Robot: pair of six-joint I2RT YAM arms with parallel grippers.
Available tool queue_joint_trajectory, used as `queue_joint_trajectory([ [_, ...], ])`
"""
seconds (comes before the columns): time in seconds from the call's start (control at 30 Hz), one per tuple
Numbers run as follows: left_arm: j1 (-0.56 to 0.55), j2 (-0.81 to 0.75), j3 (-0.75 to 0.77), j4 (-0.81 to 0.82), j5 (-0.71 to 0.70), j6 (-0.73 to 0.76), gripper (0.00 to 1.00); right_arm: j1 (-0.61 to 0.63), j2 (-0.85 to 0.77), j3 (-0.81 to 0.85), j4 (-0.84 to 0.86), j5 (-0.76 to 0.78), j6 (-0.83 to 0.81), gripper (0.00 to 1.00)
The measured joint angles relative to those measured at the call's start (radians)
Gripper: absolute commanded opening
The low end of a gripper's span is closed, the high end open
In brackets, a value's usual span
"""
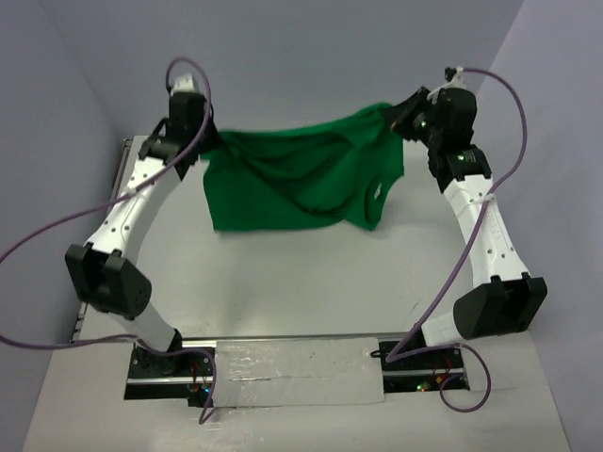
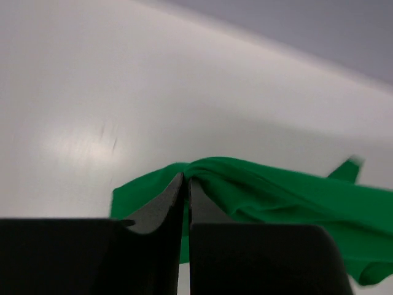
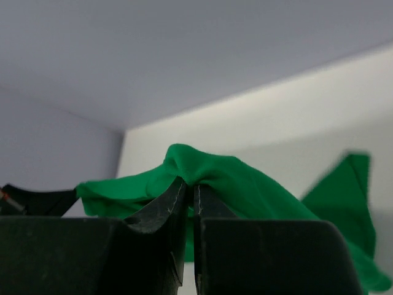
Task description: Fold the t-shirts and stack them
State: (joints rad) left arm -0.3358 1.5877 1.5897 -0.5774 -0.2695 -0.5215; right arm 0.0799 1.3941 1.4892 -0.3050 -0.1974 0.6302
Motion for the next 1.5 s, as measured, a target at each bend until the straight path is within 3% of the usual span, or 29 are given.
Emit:
queue_joint_trajectory([
  [0.07,0.02,0.088,0.2,0.017,0.016,0.028,0.1,-0.004,0.024,0.069,0.064,-0.025,0.021,0.09],
  [0.13,0.025,0.091,0.285,0.04,0.028,0.049,0.1,-0.006,-0.003,0.086,0.119,-0.042,0.033,0.09],
  [0.2,0.024,0.037,0.287,0.059,0.043,0.063,0.1,-0.006,-0.066,0.059,0.162,-0.049,0.034,0.09],
  [0.27,0.023,-0.065,0.195,0.104,0.059,0.067,0.12,-0.006,-0.173,-0.035,0.205,-0.052,0.028,0.09],
  [0.33,0.023,-0.2,0.038,0.133,0.071,0.06,0.26,-0.007,-0.295,-0.16,0.224,-0.057,0.024,0.09],
  [0.37,0.023,-0.266,-0.043,0.134,0.075,0.055,0.5,-0.008,-0.352,-0.217,0.219,-0.061,0.023,0.1],
  [0.4,0.023,-0.324,-0.132,0.165,0.086,0.043,0.66,-0.008,-0.412,-0.281,0.239,-0.069,0.022,0.23],
  [0.43,0.023,-0.394,-0.244,0.198,0.096,0.022,0.85,-0.008,-0.473,-0.365,0.255,-0.074,0.015,0.49],
  [0.47,0.024,-0.458,-0.361,0.205,0.106,0.001,0.95,-0.008,-0.535,-0.461,0.252,-0.076,0.01,0.67],
  [0.5,0.024,-0.511,-0.468,0.197,0.117,-0.018,0.98,-0.009,-0.594,-0.553,0.234,-0.075,0.003,0.78],
  [0.57,0.023,-0.592,-0.659,0.161,0.142,-0.066,0.99,-0.008,-0.692,-0.711,0.17,-0.059,-0.007,0.89],
  [0.67,0.014,-0.636,-0.864,0.073,0.189,-0.154,1.0,-0.009,-0.733,-0.881,0.013,0.026,-0.001,0.91],
  [0.73,0.007,-0.639,-0.908,0.004,0.197,-0.204,0.95,-0.011,-0.727,-0.953,-0.091,0.077,0.018,0.92],
  [0.87,0.006,-0.627,-0.86,-0.057,0.129,-0.308,0.85,-0.012,-0.728,-0.967,-0.222,0.161,0.061,0.94],
  [1.07,0.006,-0.511,-0.768,-0.044,0.066,-0.472,0.83,-0.012,-0.734,-0.848,-0.288,0.255,0.097,0.94],
  [1.27,0.006,-0.3,-0.77,0.009,0.127,-0.627,0.93,-0.013,-0.793,-0.89,-0.283,0.18,0.172,0.95],
  [1.5,0.006,-0.164,-0.77,0.112,0.14,-0.76,0.97,-0.013,-0.87,-1.051,-0.298,0.08,0.269,0.95],
])
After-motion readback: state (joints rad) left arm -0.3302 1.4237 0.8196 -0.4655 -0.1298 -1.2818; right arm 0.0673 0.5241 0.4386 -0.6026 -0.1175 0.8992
